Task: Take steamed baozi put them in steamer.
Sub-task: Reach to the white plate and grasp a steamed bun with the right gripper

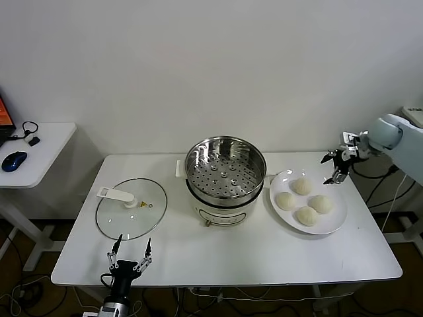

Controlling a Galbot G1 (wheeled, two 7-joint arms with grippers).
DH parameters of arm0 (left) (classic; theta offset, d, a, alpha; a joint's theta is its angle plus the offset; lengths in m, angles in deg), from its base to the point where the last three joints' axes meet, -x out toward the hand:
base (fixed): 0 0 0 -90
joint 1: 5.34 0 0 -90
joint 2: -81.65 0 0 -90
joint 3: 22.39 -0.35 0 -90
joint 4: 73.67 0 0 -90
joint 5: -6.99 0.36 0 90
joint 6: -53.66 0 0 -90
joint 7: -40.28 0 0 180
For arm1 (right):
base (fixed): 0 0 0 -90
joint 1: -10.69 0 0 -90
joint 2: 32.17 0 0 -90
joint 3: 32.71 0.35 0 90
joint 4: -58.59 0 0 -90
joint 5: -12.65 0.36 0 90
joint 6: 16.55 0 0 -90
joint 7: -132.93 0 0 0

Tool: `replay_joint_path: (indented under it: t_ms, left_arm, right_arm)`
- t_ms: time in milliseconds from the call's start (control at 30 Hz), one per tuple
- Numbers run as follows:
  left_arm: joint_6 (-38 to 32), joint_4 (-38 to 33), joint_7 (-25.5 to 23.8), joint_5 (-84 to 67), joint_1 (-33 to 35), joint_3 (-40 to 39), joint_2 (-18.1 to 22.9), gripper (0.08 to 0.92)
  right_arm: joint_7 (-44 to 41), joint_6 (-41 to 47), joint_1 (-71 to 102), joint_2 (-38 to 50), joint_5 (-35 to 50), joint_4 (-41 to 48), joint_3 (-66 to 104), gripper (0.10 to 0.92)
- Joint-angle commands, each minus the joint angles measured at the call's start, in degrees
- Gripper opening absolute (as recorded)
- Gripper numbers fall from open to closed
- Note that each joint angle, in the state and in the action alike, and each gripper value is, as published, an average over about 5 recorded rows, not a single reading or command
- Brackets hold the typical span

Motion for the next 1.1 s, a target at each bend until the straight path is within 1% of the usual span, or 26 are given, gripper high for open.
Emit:
replay_joint_path:
  t_ms: [33, 333, 567, 900, 1100]
  left_arm:
    - [0.2, 0.3, -0.3, -0.2, -0.2, 0.4, -0.3, 0.823]
    - [0.3, 0.5, -0.8, 0.0, -0.3, 0.6, -0.6, 0.823]
    - [0.1, 1.2, -1.0, 0.6, -0.3, 0.7, -0.6, 0.823]
    - [-0.5, 2.7, -1.0, 2.0, -0.6, 1.0, -0.7, 0.823]
    - [-1.0, 3.7, -1.0, 2.7, -0.7, 1.2, -0.9, 0.823]
  right_arm:
    - [-3.3, -3.4, -1.2, -10.3, -0.7, 13.1, -4.1, 0.823]
    - [-5.2, -5.2, 3.6, -15.3, -4.1, 18.5, 0.2, 0.823]
    - [-5.8, -5.9, 6.5, -17.0, -6.5, 21.4, 3.4, 0.823]
    - [-5.8, -8.2, 9.9, -20.6, -13.6, 29.1, 10.3, 0.823]
    - [-5.4, -8.6, 11.2, -21.2, -15.9, 31.2, 12.7, 0.823]
